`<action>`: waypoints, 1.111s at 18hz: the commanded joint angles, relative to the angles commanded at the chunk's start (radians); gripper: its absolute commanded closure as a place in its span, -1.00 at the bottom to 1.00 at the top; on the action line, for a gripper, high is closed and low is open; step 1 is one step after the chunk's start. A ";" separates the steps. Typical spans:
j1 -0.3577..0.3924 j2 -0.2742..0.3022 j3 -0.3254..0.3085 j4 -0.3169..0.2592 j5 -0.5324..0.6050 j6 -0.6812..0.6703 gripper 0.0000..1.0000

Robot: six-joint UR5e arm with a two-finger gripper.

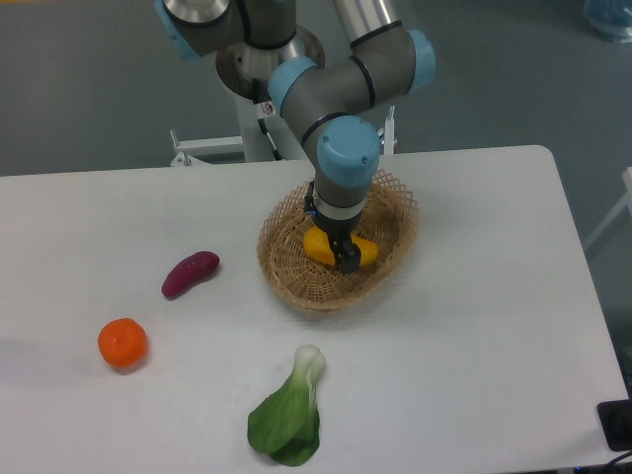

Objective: Pick up the mango from the basket
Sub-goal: 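Lower the gripper onto the yellow mango and close the fingers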

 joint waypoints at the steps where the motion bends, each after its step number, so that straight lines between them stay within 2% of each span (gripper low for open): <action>1: 0.000 -0.003 -0.005 0.002 0.000 0.000 -1.00; 6: -0.002 -0.026 -0.005 0.003 0.002 -0.002 -0.98; 12: -0.002 -0.028 -0.054 0.120 0.026 -0.002 -0.73; 18: 0.000 -0.025 -0.043 0.118 0.020 -0.014 0.16; 19: 0.000 -0.023 -0.040 0.117 0.018 -0.015 0.29; 20: 0.000 -0.022 -0.037 0.114 0.017 -0.015 0.33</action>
